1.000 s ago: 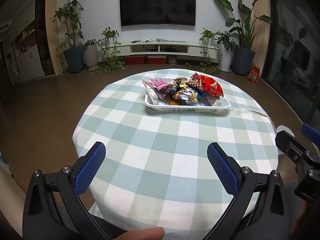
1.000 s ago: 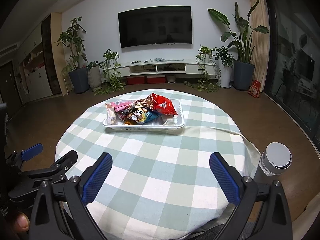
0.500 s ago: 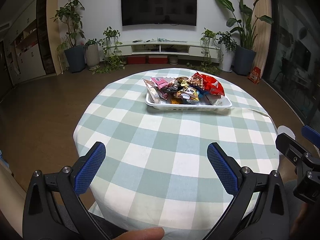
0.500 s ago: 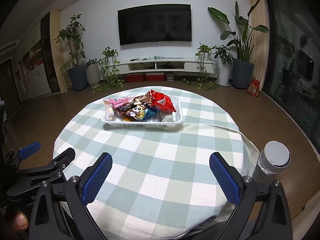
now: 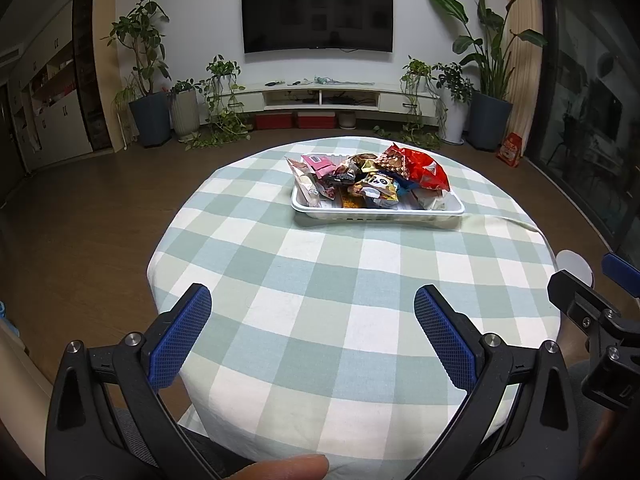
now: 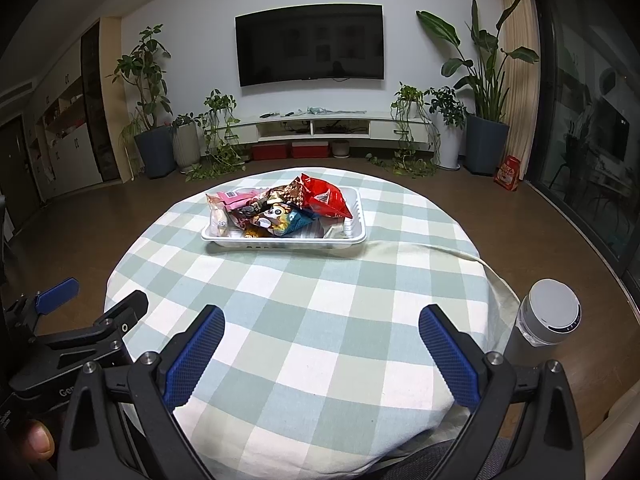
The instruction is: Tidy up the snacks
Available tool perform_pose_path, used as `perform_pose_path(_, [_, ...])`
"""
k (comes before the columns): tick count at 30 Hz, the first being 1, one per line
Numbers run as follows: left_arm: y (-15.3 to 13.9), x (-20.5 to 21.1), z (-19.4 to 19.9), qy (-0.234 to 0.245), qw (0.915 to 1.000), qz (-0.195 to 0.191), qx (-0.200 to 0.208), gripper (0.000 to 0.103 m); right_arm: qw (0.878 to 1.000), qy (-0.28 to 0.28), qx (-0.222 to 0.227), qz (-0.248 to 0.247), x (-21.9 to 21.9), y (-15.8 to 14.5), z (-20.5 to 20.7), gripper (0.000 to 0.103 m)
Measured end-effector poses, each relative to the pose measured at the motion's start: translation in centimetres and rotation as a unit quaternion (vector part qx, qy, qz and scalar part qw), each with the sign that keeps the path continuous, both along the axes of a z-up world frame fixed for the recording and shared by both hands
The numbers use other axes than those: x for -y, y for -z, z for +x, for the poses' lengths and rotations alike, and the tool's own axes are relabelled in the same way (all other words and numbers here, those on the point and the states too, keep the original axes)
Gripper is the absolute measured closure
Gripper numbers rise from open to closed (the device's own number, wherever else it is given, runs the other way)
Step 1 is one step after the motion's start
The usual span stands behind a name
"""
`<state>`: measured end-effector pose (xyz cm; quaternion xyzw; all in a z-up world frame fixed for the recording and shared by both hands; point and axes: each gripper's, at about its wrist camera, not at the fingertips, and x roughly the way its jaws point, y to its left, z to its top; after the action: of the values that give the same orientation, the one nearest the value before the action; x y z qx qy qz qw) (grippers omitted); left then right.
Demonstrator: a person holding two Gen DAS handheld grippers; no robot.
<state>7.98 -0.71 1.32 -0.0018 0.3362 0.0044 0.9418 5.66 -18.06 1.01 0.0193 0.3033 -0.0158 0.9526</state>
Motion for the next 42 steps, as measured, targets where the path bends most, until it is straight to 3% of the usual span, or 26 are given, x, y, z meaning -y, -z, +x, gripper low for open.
perform_pose_path(42, [0.37,-0.26,0.20,-0.004,1.0000,0.009,0.002,0.000,1.000,-0.001,-0.005,-0.002,-0.11,-0.44,0.16,0.003])
